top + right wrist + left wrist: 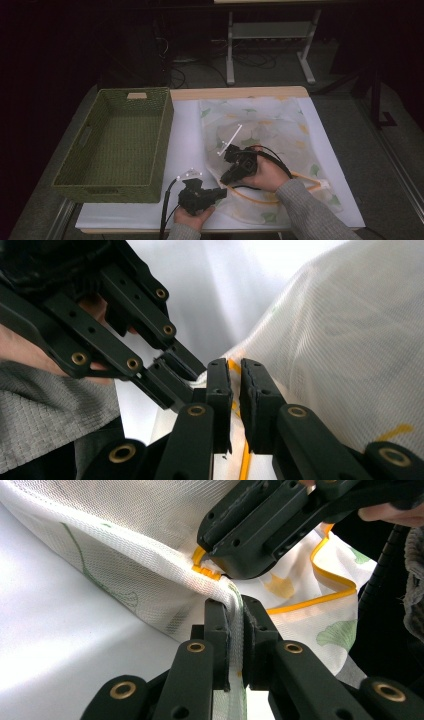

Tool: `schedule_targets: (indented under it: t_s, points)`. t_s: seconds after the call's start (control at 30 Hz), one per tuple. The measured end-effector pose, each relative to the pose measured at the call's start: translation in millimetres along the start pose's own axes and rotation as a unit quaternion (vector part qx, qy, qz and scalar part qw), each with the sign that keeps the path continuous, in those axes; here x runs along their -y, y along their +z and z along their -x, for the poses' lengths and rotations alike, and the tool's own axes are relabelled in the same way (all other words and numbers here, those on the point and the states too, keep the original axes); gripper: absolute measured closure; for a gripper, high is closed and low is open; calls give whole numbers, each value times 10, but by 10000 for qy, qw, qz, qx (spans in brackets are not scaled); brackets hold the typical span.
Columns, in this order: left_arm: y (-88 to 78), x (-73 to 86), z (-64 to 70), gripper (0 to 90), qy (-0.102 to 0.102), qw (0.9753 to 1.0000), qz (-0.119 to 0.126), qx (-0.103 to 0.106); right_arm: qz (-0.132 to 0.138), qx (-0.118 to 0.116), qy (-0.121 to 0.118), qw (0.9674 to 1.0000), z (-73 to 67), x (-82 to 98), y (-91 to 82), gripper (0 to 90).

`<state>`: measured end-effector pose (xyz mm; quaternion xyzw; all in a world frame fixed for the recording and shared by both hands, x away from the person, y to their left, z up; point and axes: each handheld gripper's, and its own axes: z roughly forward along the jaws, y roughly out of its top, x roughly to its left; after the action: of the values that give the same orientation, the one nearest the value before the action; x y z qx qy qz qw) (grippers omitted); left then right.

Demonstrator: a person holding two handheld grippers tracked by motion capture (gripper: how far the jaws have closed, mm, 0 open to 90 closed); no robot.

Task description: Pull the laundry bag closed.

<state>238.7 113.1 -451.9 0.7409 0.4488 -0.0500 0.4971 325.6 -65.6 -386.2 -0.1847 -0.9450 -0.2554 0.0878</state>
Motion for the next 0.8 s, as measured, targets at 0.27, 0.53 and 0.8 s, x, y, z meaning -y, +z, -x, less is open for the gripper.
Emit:
schedule_targets:
  t_s: [0.27, 0.53, 0.8]
  points:
    - [-84, -4, -40, 877, -60, 9999, 148, 8, 142, -118, 3, 9998, 28, 86, -20, 788]
    - [-130, 36, -73, 877, -136, 9996, 232, 119, 244, -213, 4, 9995, 22, 66, -1, 870]
    - [-129, 59, -78, 877, -108, 9997, 160, 148, 377, -268, -3, 9989, 15, 42, -1, 884]
